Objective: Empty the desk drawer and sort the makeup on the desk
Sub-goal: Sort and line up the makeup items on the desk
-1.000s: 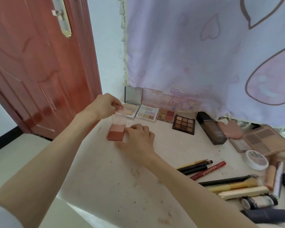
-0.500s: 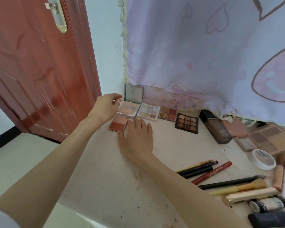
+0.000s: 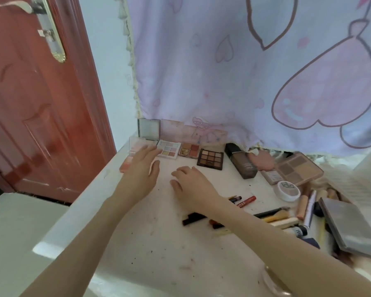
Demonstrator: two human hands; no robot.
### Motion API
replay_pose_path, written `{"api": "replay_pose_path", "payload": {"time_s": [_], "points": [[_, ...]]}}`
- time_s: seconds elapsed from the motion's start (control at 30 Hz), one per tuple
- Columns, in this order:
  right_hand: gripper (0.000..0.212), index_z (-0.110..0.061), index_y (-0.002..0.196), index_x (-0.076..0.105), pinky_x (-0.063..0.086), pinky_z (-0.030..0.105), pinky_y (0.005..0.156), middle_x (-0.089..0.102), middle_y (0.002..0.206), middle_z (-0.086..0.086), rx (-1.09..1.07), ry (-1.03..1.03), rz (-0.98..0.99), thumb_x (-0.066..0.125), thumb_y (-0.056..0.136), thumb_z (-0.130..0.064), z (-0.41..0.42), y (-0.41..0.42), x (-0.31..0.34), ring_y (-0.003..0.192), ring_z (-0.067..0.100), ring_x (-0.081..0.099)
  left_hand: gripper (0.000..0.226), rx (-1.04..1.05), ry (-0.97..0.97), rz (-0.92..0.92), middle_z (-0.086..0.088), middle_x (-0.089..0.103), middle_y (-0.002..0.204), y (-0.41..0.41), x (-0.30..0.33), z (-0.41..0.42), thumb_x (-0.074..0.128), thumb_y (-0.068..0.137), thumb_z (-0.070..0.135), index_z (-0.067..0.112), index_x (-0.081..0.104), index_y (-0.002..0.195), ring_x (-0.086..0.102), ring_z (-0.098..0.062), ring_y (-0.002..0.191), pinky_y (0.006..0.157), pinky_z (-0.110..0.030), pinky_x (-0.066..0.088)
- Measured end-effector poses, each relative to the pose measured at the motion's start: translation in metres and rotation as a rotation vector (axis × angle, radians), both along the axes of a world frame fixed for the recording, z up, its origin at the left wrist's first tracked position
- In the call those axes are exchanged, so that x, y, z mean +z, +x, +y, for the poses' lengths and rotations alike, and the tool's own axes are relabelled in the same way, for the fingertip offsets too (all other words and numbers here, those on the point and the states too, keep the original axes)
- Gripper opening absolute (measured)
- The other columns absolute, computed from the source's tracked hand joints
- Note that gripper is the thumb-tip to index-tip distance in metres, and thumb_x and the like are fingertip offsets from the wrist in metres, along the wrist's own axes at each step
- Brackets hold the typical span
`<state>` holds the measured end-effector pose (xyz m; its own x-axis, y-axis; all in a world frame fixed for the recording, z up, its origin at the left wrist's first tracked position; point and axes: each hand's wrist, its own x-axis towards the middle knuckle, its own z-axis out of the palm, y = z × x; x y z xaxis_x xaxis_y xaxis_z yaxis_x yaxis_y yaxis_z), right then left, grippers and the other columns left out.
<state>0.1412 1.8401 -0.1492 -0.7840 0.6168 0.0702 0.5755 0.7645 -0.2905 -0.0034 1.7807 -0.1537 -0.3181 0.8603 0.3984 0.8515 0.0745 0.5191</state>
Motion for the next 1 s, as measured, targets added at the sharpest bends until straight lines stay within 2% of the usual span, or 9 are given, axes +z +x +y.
{"api": "replay_pose_path", "payload": {"time_s": [0.1,0.2,0.33,0.53,0.63,0.73,0.87,0.93,1.0], "points": [[0.036,-0.011,0.129,0.053,0.037,0.033,0.101,0.052,0.132,0.006,-0.050,0.090,0.064,0.038,0.099,-0.023,0.015,0.047,0.020,0.119,0.023,0.048,0.036,-0.083,-0.058,-0.024,-0.001,0.040,0.143,0.031,-0.014,0.005,0.041,0.096,0.012,0.014,0.049,0.132,0.030,-0.015,0.136,0.104,-0.014,0.011],[0.029,-0.009,0.117,0.060,0.040,0.036,0.092,0.057,0.120,0.009,-0.172,0.179,0.078,0.042,0.097,-0.020,0.038,0.099,0.034,0.111,0.027,0.051,0.035,-0.154,-0.100,-0.008,-0.001,0.046,0.139,0.056,-0.023,0.013,0.041,0.096,0.010,0.015,0.054,0.127,0.038,-0.016,0.131,0.102,-0.010,0.014],[0.034,-0.011,0.123,0.056,0.041,0.038,0.091,0.054,0.122,0.011,-0.493,0.187,-0.002,0.043,0.096,-0.026,0.078,0.158,0.039,0.113,0.029,0.050,0.036,-0.170,-0.157,0.150,0.003,0.044,0.142,0.065,-0.035,0.020,0.041,0.096,0.017,0.022,0.052,0.130,0.034,-0.015,0.135,0.113,-0.028,0.016],[0.051,-0.007,0.128,0.046,0.034,0.047,0.101,0.044,0.129,0.017,-0.909,0.048,-0.068,0.054,0.087,-0.035,0.119,0.204,0.035,0.124,0.036,0.037,0.038,-0.164,-0.157,0.191,0.007,0.040,0.145,0.067,-0.035,0.020,0.037,0.098,0.021,0.027,0.047,0.134,0.030,-0.012,0.137,0.114,-0.029,0.014],[0.061,-0.011,0.132,0.040,0.032,0.048,0.104,0.041,0.134,0.015,-0.954,-0.067,-0.079,0.062,0.080,-0.036,0.128,0.206,0.031,0.128,0.034,0.034,0.037,-0.158,-0.156,0.176,0.008,0.041,0.144,0.067,-0.036,0.020,0.038,0.098,0.022,0.027,0.049,0.133,0.031,-0.011,0.136,0.114,-0.028,0.015],[0.054,-0.010,0.126,0.044,0.032,0.045,0.101,0.044,0.130,0.015,-0.980,-0.038,-0.071,0.065,0.079,-0.026,0.131,0.205,0.032,0.126,0.033,0.036,0.036,-0.155,-0.145,0.148,0.008,0.044,0.142,0.066,-0.038,0.020,0.039,0.098,0.021,0.027,0.051,0.131,0.033,-0.011,0.135,0.115,-0.031,0.019],[0.015,-0.005,0.094,0.053,0.041,0.038,0.079,0.057,0.110,0.019,-0.842,0.001,0.094,0.056,0.083,-0.015,0.134,0.205,0.035,0.104,0.038,0.051,0.035,-0.149,-0.144,0.139,0.009,0.044,0.141,0.065,-0.038,0.021,0.040,0.097,0.021,0.028,0.052,0.130,0.033,-0.010,0.134,0.115,-0.032,0.021],[0.013,-0.002,0.085,0.056,0.040,0.033,0.067,0.060,0.102,0.024,-0.819,0.018,0.186,0.055,0.083,-0.015,0.130,0.203,0.039,0.092,0.038,0.057,0.035,-0.149,-0.149,0.136,0.009,0.044,0.141,0.066,-0.037,0.021,0.040,0.098,0.022,0.028,0.052,0.130,0.033,-0.010,0.134,0.115,-0.031,0.020],[0.017,-0.001,0.089,0.058,0.041,0.034,0.067,0.059,0.102,0.023,-0.819,0.081,0.337,0.055,0.085,-0.017,0.118,0.200,0.045,0.088,0.038,0.057,0.035,-0.153,-0.157,0.128,0.009,0.043,0.142,0.066,-0.036,0.020,0.039,0.098,0.022,0.028,0.051,0.130,0.032,-0.010,0.135,0.115,-0.031,0.020]]}}
